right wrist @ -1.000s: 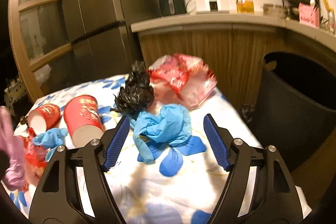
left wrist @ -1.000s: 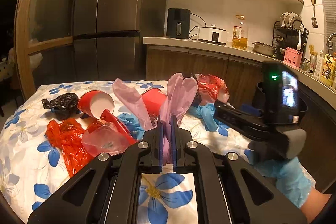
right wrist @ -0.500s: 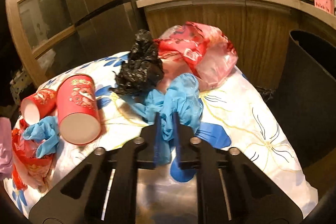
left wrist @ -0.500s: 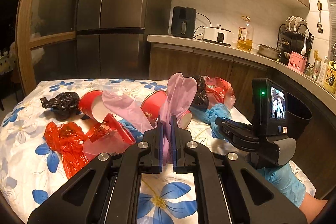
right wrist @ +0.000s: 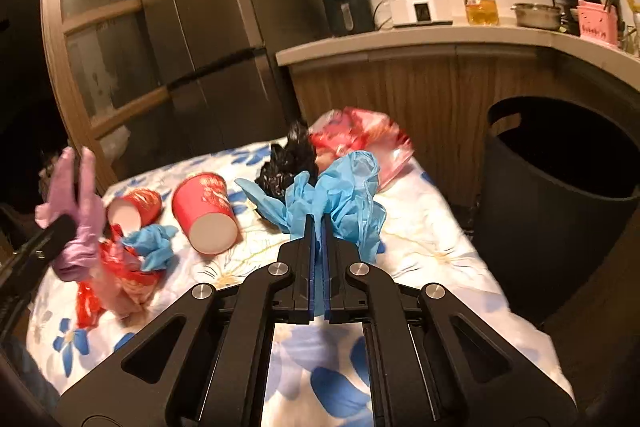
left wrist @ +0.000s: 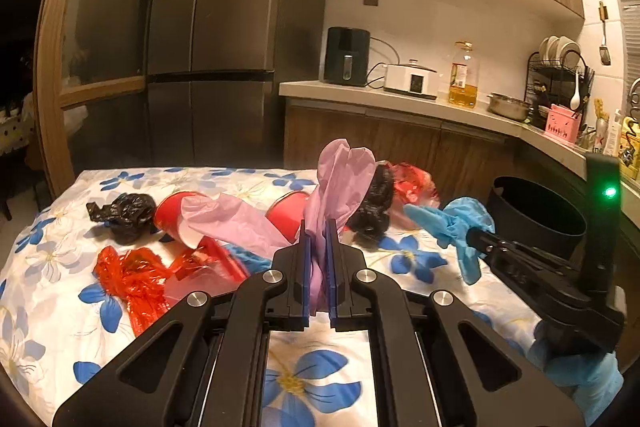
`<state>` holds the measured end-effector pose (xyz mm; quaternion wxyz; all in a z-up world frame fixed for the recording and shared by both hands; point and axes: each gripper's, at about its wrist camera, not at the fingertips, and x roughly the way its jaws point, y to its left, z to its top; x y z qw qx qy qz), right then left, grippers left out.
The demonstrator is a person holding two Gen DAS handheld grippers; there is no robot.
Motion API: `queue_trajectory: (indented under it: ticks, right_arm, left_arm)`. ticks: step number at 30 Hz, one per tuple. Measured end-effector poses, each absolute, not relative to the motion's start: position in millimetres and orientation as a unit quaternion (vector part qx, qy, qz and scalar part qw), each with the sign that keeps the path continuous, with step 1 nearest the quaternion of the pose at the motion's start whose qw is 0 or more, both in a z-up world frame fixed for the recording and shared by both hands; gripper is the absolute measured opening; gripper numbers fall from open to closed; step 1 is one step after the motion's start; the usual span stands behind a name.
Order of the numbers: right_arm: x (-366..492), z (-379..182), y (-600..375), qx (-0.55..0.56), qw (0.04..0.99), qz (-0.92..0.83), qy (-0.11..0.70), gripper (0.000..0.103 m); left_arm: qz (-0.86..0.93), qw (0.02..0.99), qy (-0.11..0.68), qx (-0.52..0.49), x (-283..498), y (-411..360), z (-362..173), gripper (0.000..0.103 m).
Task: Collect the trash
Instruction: 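Grasp the pink glove with the left tool while the right tool grasps the blue glove, then carry the pink and blue gloves with both tools over the black bin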
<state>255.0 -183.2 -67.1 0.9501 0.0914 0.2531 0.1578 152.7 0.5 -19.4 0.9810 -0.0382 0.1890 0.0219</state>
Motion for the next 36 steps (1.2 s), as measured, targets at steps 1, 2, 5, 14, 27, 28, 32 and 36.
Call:
queue_trajectory:
  ticks: [1,2,5,14,27,28,32,36]
  right_arm:
    - [251.1,-63.2,-187.6,0.091,0.952,0.156,0.247,0.003]
    - [247.0,-59.7,-192.4,0.092,0.954,0.154,0.242,0.003]
    - [236.3,-49.7,-205.1,0.097,0.958,0.148,0.226,0.002]
    - [219.2,-22.8,-249.3,0.105,0.971,0.116,0.180,0.002]
    - [226.6,7.1,-333.1,0.113,0.985,0.030,0.125,0.002]
    - [228.0,8.5,-338.6,0.113,0.986,0.024,0.122,0.002]
    - [234.7,12.4,-361.7,0.119,0.986,0.005,0.114,0.002]
    - [242.5,11.8,-378.0,0.121,0.987,-0.002,0.109,0.002]
  left_arm:
    - [0.018,0.981,0.187,-0.037,152.1,-2.6,-18.2,0.006]
    - [0.014,0.982,0.186,-0.036,151.4,-6.2,-16.8,0.006]
    - [0.003,0.983,0.180,-0.030,150.9,-19.4,-11.4,0.006]
    - [-0.048,0.986,0.157,-0.010,165.2,-69.3,7.0,0.006]
    - [-0.148,0.980,0.130,0.000,215.6,-160.2,32.6,0.006]
    - [-0.156,0.979,0.128,0.001,220.6,-168.8,33.9,0.006]
    - [-0.181,0.976,0.121,0.004,236.1,-197.8,36.4,0.006]
    - [-0.203,0.972,0.123,0.003,251.5,-218.4,35.7,0.006]
